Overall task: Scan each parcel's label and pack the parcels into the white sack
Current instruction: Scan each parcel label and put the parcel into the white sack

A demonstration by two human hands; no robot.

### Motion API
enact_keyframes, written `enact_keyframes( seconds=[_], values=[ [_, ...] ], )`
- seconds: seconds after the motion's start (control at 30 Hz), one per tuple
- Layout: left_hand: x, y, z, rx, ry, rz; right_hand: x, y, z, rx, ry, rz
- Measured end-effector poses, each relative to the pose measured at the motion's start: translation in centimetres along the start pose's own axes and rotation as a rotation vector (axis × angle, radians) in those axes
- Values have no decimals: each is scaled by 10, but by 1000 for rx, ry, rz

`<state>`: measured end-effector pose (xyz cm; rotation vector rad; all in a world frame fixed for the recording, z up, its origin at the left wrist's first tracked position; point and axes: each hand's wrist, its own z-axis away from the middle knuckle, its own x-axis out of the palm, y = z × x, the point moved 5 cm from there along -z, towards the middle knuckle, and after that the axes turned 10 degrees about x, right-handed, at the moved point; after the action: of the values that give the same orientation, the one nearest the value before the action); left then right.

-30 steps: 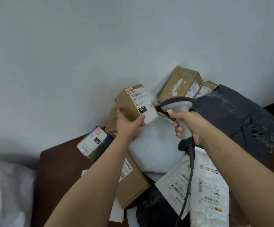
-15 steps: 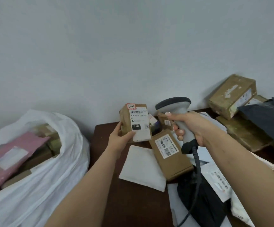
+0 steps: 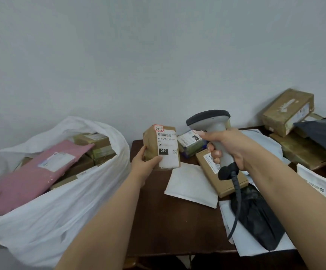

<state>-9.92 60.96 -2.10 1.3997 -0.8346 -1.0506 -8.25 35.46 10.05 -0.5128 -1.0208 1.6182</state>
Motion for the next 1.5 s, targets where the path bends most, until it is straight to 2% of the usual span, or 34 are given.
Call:
enact_keyframes(
  seconds=[0.53,0.7,0.8,0.9,0.97,1.03,1.1,1.2,1.27,1.4,1.5],
  values=[
    [8,0,1,19,12,8,-12,-11,15,-17,17,-18],
    [14,33,9,107,6,96,-2,-16,2,-26,5,-67],
    [-13,78,14,222,113,130,26,-21,-10,-21,-32,-91],
    [-69,119,26,352,303,135,63,-20,-19,-10,-103,-88],
    [-114,132,38,393,473,121,85,-16,-24,15,-157,-79],
    [-155,126,50,365,608,111,100,-13,-27,28,-180,-63],
    [-182,111,57,261,661,41,109,-9,-31,37,-190,-60],
    [-201,90,60,75,655,-187,110,-5,-35,64,-176,-49],
    [-202,87,56,30,669,-255,104,-3,-39,79,-158,-55],
    [-180,111,31,192,647,-429,83,-1,-39,107,-101,-85],
    [-134,130,1,324,551,-507,54,0,-40,110,-32,-134]
  ],
)
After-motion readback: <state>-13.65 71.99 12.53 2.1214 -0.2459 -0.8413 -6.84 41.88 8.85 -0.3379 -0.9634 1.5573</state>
